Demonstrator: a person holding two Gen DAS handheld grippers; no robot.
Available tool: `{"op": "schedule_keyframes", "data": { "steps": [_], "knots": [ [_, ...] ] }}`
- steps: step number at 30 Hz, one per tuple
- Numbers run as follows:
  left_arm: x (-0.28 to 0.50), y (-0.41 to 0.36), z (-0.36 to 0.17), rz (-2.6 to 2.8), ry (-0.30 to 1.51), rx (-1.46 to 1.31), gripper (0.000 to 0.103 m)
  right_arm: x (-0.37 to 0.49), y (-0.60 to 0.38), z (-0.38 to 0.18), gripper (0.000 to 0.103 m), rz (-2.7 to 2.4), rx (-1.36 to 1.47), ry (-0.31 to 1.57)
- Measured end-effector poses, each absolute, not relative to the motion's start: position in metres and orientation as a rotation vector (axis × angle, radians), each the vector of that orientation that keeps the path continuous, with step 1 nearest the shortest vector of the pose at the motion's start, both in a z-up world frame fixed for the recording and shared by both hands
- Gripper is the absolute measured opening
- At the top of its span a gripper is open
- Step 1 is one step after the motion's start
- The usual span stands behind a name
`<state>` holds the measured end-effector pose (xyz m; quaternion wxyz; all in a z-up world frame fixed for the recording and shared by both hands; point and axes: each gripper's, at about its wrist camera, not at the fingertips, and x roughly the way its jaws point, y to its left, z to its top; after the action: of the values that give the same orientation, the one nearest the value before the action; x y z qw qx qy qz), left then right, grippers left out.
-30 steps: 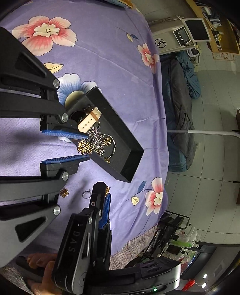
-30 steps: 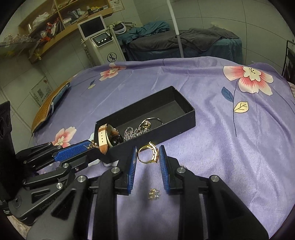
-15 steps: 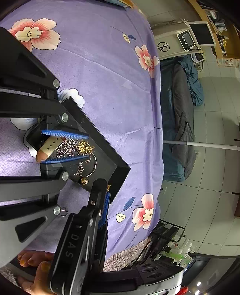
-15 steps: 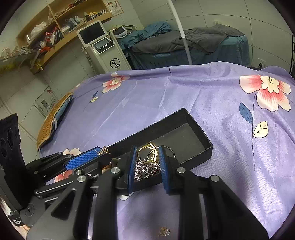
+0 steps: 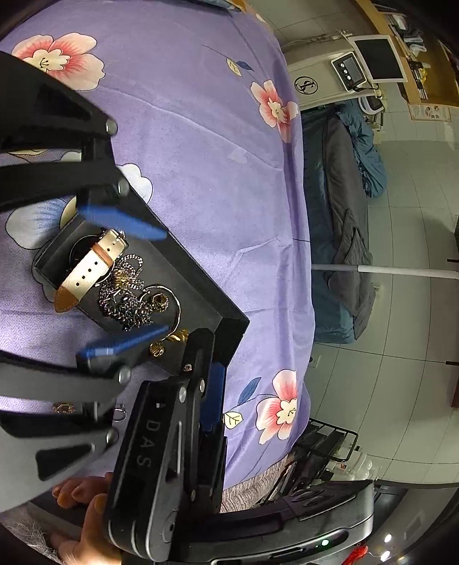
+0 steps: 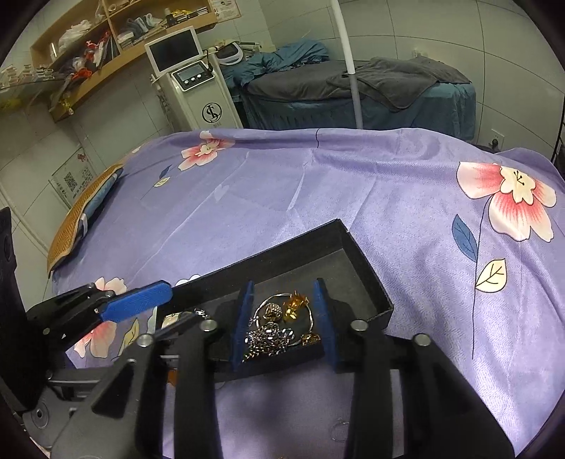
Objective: Organize jewelry
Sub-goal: 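Lower the pendant and gold ring into the box and open both tools, then move the right tool to the silver ring and close on it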
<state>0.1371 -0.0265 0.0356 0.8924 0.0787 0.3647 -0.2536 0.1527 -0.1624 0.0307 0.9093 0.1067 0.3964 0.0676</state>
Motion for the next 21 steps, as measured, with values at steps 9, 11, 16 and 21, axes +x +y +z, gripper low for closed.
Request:
{"op": "schedule_keyframes", "data": {
  "steps": [9,11,16,21],
  "knots": [
    [0.107,-0.009,0.044,-0.494,0.707,0.165,0.097,0.126,-0.172,0.032,0.067,0.063,0.19,0.806],
    [0.094,-0.006,0.043,-0.503,0.707,0.167,0.097,0.114,-0.172,0.029,0.067,0.068,0.178,0.805],
    [0.068,0.0,0.033,-0.514,0.736,0.162,0.097,0.083,-0.174,0.019,0.067,0.07,0.182,0.825],
    [0.052,0.001,0.017,-0.526,0.786,0.154,0.097,0.059,-0.183,0.012,0.067,0.055,0.23,0.846]
  ]
}}
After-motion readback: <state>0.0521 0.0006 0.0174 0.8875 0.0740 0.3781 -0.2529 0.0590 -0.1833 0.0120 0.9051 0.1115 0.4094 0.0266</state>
